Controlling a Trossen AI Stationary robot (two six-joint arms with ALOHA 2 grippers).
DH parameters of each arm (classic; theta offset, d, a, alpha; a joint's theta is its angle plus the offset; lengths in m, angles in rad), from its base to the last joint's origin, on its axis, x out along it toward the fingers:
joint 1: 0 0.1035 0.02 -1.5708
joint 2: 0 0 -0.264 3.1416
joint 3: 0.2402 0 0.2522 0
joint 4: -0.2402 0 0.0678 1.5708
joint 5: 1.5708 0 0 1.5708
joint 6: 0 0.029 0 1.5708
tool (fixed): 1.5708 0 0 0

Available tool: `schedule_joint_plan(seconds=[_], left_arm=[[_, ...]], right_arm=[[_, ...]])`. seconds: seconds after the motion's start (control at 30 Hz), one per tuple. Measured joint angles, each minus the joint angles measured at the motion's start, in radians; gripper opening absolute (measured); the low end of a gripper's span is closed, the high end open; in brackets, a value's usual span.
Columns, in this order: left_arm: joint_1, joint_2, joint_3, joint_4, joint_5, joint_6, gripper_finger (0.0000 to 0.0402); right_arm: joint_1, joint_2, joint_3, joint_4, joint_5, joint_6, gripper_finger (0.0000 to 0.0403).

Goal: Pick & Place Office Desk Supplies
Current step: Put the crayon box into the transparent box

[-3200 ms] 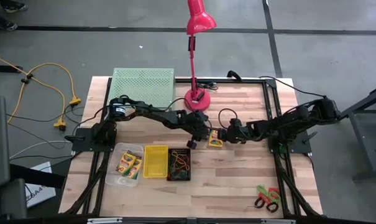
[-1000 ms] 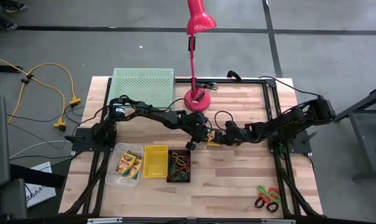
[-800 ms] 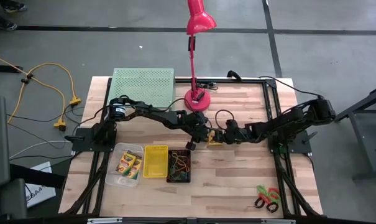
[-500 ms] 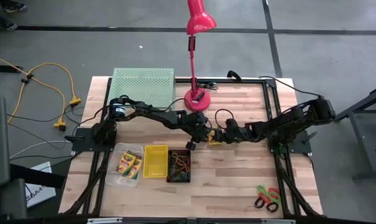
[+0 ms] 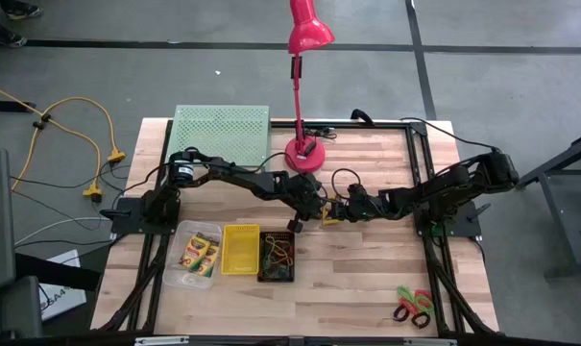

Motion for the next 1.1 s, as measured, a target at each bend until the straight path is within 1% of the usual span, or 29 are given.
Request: schedule_joint_plan(seconds=[0.2,0.53,0.67,0.83,1.0,1.1], left_arm=[[0.000,0.000,0.000,0.000,0.000,0.000,0.0090],[0.000,0.000,0.000,0.001,-0.010,0.000,0.0090],[-0.001,-0.013,-0.001,-0.005,-0.049,0.000,0.0090],[0.002,-0.050,-0.004,-0.016,-0.088,0.001,0.0090],[0.000,-0.070,-0.003,-0.017,-0.177,0.044,0.0090],[0.001,-0.078,-0.004,-0.033,-0.206,0.048,0.0090]], right_arm=[[0.000,0.000,0.000,0.000,0.002,0.000,0.0074],[0.000,-0.001,0.000,0.000,-0.001,0.004,0.0041],[0.000,-0.001,0.001,0.001,0.002,0.003,0.0030],[0.000,-0.001,0.001,0.004,0.015,0.000,0.0029],[0.000,-0.001,0.001,0.014,0.025,-0.007,0.0029],[0.000,-0.020,0.000,0.011,0.024,-0.018,0.0029]])
